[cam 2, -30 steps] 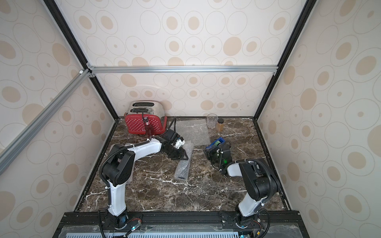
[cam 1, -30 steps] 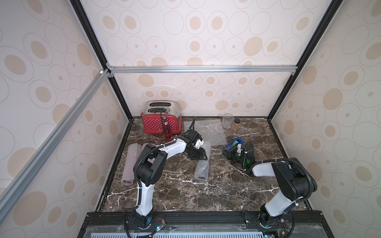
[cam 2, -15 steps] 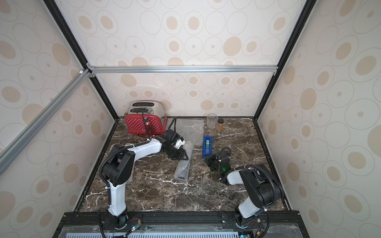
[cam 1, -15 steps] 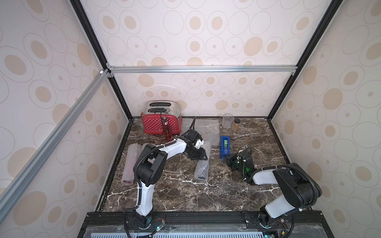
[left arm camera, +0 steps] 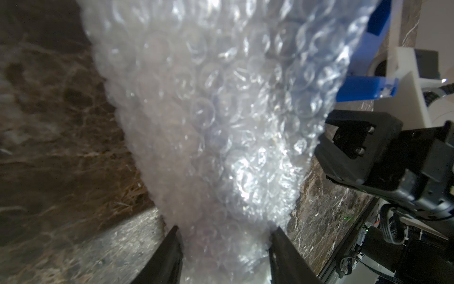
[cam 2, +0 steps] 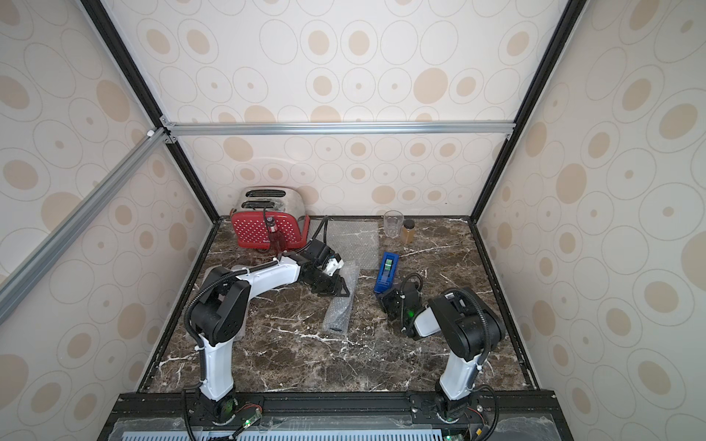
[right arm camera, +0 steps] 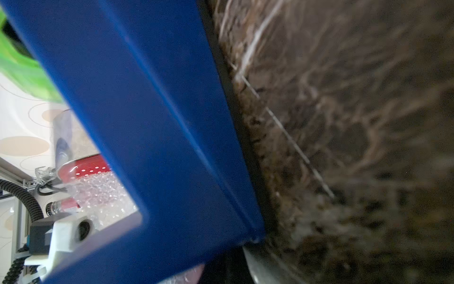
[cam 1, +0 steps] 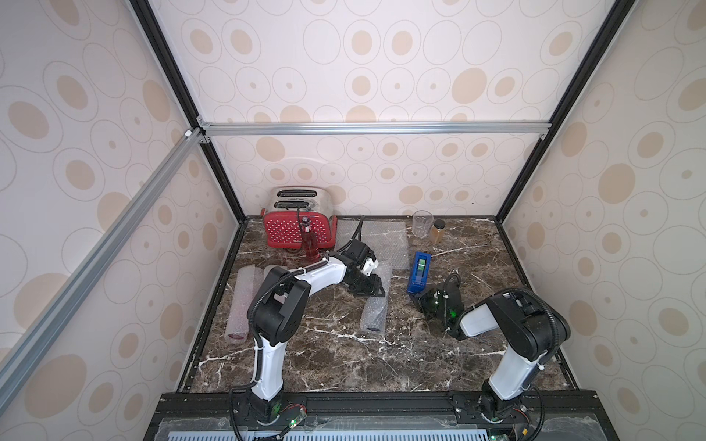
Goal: Wrap wine bottles in bubble wrap
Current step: Tear off the tape using the Tape Cutter, then stick the tape on the bubble wrap.
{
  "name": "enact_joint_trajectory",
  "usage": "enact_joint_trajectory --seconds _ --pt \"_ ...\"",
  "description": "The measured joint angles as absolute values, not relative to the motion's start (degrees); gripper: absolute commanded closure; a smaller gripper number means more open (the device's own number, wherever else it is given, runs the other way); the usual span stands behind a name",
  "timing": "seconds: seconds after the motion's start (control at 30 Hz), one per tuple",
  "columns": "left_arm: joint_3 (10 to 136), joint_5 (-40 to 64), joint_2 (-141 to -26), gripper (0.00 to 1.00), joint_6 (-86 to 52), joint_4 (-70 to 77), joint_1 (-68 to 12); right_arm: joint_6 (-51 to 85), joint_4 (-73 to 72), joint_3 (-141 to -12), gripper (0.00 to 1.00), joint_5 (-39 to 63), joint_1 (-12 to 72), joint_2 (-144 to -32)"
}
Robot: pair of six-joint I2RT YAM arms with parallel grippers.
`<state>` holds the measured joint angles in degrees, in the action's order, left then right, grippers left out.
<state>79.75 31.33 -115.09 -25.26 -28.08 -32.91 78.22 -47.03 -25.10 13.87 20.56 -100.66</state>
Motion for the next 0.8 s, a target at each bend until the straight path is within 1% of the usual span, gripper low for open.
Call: enact_joint_trajectory --seconds 0.1,0.27,0.37,0.47,0.57,0.8 --pt "79.7 31.3 -115.1 0.49 -25.3 -28.1 -32.9 75.4 -40.5 -25.1 1.00 15.7 20.6 -96.7" --pt "79.7 31.3 -115.1 0.49 -25.3 -28.1 -32.9 68.4 -24.9 -26.7 1.00 20.2 20.9 -83.9" --pt "79.7 31.3 -115.1 0.49 -25.3 -28.1 -32.9 66.1 -21.0 -29.2 1.00 22.6 21.7 -78.2" --pt "79.7 31.3 -115.1 0.49 -25.5 -28.0 -32.9 66.5 -21.7 -29.7 1.00 23.3 23.2 -75.4" --pt "78.9 31.3 -114.7 0.49 -26.4 -27.2 -32.9 68.7 -24.9 -28.8 1.00 22.4 25.6 -76.2" --pt "77.7 31.0 -114.1 0.49 -29.3 -25.5 -33.0 75.0 -34.9 -27.7 1.00 19.3 30.3 -83.4"
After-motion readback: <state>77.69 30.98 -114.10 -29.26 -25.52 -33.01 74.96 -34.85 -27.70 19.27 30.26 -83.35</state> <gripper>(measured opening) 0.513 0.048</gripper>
